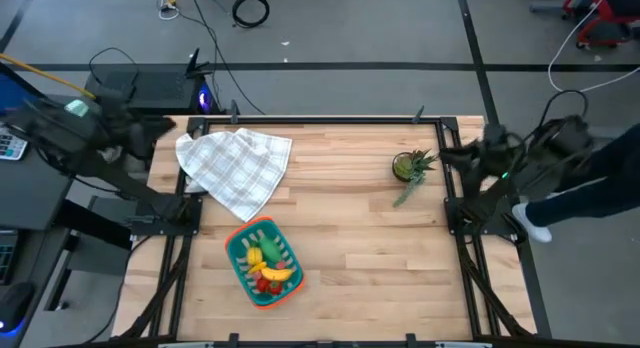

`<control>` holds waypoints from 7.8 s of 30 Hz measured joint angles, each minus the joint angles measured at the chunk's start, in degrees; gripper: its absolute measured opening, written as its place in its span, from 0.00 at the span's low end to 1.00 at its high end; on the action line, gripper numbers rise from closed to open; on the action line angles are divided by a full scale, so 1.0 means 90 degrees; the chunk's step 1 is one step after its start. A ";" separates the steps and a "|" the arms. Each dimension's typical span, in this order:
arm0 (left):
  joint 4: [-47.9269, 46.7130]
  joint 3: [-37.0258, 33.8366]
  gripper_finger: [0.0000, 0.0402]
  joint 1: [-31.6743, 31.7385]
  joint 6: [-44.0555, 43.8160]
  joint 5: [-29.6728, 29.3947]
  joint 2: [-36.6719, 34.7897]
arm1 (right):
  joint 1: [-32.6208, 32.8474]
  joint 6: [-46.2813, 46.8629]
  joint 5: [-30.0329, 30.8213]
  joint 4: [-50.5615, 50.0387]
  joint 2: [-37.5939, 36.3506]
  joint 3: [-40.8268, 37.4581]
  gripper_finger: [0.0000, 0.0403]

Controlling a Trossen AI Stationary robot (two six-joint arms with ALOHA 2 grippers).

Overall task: Pick and placing Produce into tupperware
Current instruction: Return to Home Position

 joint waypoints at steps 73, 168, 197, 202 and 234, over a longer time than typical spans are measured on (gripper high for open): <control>1.0790 -0.9366 0.43 0.1681 0.4465 0.3335 -0.4284 | -0.6872 -0.3774 -0.9202 1.0176 0.0433 -0.5169 0.20; 1.0262 -1.1117 0.44 0.2346 0.3575 0.3284 -0.3701 | -0.6398 -0.2174 -0.7460 1.3587 -0.1508 -0.9149 0.20; 1.0387 -1.1124 0.44 0.2339 0.3574 0.3265 -0.3843 | -0.6398 -0.2174 -0.7460 1.2571 -0.5465 -0.9144 0.20; 1.0411 -1.1124 0.45 0.2339 0.3573 0.3262 -0.4261 | -0.6397 -0.2175 -0.7458 1.2703 -0.5549 -0.9144 0.20; 1.0397 -1.1127 0.45 0.2341 0.3573 0.3265 -0.4495 | -0.6282 -0.3159 -0.8547 1.1759 -0.5556 -0.9156 0.20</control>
